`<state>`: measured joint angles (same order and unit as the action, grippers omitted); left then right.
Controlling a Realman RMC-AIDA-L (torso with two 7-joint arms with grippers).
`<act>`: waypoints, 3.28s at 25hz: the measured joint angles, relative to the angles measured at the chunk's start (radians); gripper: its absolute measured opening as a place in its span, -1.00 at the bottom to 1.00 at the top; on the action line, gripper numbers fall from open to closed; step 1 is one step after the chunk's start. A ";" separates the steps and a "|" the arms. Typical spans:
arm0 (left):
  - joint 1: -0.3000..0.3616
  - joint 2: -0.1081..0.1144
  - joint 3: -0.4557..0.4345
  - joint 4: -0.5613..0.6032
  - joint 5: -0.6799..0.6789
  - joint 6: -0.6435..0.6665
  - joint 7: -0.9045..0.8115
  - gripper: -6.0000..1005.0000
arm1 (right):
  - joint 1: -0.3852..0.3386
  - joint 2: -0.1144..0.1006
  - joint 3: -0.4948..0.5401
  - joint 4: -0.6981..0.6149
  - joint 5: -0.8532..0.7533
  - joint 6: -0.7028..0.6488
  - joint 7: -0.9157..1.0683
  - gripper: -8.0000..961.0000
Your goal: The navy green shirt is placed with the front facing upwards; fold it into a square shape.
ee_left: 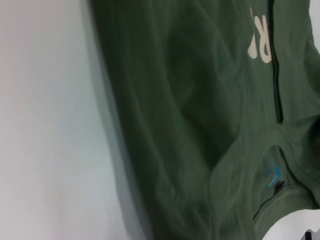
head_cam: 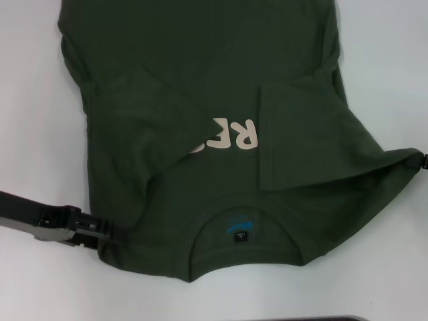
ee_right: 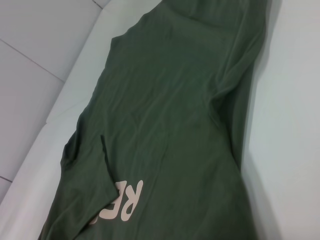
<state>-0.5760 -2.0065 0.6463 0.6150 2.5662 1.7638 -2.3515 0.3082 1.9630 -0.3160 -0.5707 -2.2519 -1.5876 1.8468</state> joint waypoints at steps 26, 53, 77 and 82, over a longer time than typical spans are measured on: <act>-0.013 0.001 0.006 0.002 0.000 -0.019 -0.004 0.45 | 0.010 -0.002 0.002 0.000 0.000 0.000 0.000 -0.98; -0.024 -0.020 0.084 0.029 0.026 -0.061 -0.004 -0.48 | 0.011 -0.001 0.005 0.000 0.000 0.003 0.000 -0.98; -0.015 0.059 0.074 0.053 0.026 0.029 0.109 -0.85 | -0.074 0.056 0.001 0.016 -0.004 -0.012 -0.048 -0.98; -0.008 0.079 0.073 0.054 0.026 0.036 0.137 -0.86 | -0.099 0.062 0.002 0.079 -0.005 -0.015 -0.099 -0.98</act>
<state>-0.5837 -1.9275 0.7194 0.6686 2.5922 1.8003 -2.2147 0.2092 2.0248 -0.3142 -0.4912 -2.2572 -1.6022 1.7481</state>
